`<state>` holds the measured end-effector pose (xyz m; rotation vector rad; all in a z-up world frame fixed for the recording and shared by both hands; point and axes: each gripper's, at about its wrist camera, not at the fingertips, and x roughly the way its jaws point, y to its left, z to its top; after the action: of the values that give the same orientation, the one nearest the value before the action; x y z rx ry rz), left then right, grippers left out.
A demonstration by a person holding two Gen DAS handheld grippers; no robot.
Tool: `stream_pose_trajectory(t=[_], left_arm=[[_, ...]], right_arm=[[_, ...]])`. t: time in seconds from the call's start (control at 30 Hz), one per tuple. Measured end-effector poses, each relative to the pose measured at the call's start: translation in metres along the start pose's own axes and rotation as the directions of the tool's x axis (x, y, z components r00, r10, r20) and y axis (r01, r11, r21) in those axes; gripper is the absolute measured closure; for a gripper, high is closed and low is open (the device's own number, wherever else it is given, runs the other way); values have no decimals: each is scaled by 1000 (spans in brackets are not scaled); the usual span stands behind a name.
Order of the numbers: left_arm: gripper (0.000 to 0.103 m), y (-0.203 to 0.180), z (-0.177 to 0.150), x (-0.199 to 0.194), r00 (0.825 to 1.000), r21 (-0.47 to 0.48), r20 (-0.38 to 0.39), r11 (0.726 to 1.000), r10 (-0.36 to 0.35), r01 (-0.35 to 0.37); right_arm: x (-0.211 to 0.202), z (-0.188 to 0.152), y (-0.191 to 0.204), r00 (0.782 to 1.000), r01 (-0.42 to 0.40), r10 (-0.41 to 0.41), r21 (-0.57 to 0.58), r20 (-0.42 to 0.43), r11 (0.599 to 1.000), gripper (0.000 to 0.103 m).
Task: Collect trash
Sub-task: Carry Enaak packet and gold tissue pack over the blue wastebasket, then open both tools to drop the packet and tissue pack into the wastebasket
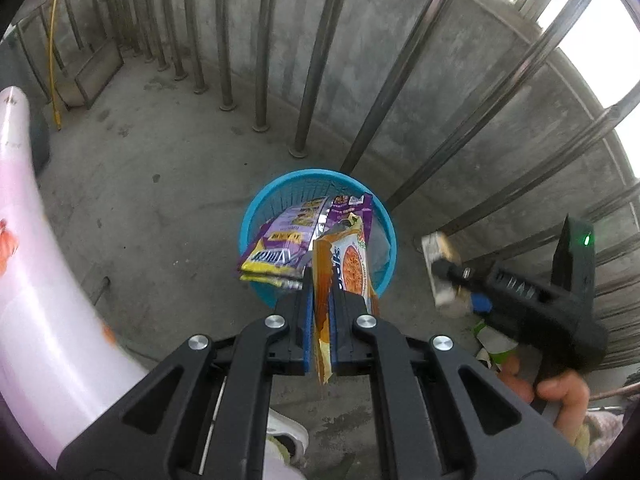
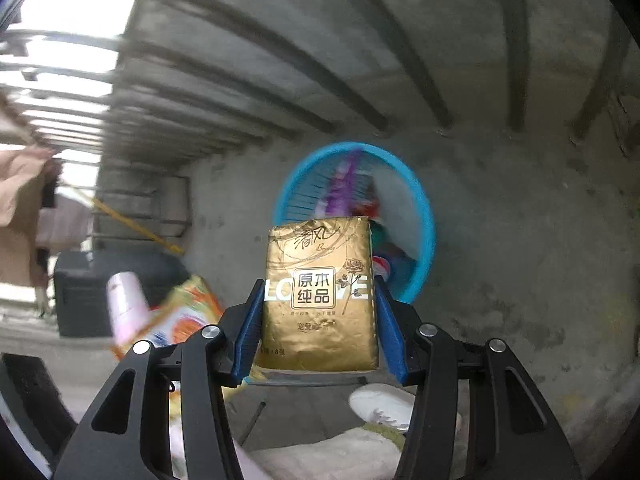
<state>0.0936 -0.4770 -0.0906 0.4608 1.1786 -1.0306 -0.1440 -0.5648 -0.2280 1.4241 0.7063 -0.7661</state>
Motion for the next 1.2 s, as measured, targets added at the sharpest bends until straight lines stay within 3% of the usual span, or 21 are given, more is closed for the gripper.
stream_pose_trajectory(t=[0.2, 0.23, 0.3, 0.47, 0.7, 0.97, 1.07, 1.2], left_arm=[[97, -12, 25, 35, 999, -5, -22, 1000, -24, 23], [95, -13, 28, 42, 999, -8, -31, 1000, -24, 24], [78, -8, 32, 59, 997, -50, -73, 998, -36, 33], [71, 8, 39, 63, 996, -143, -73, 989, -48, 37], [70, 14, 40, 34, 998, -138, -2, 989, -56, 56], [70, 25, 32, -26, 993, -141, 89, 986, -77, 89], [70, 35, 22, -66, 988, -124, 140, 989, -66, 84], [61, 58, -7, -127, 977, -109, 213, 994, 5, 19]], right_arm=[[39, 8, -13, 1000, 4, -3, 62, -21, 998, 50], [48, 10, -11, 999, 22, -20, 51, -34, 998, 44], [68, 13, -9, 997, 45, -43, 30, -57, 999, 31], [77, 9, -9, 997, -16, 17, 14, -78, 1000, 31], [55, 7, -17, 996, -85, 87, 51, -33, 995, 31], [20, 7, 6, 992, -118, 119, -20, 45, 993, 31], [3, -1, 26, 989, -125, 131, -96, 64, 988, 31], [-18, -21, 72, 980, -172, 193, -261, 57, 950, 31]])
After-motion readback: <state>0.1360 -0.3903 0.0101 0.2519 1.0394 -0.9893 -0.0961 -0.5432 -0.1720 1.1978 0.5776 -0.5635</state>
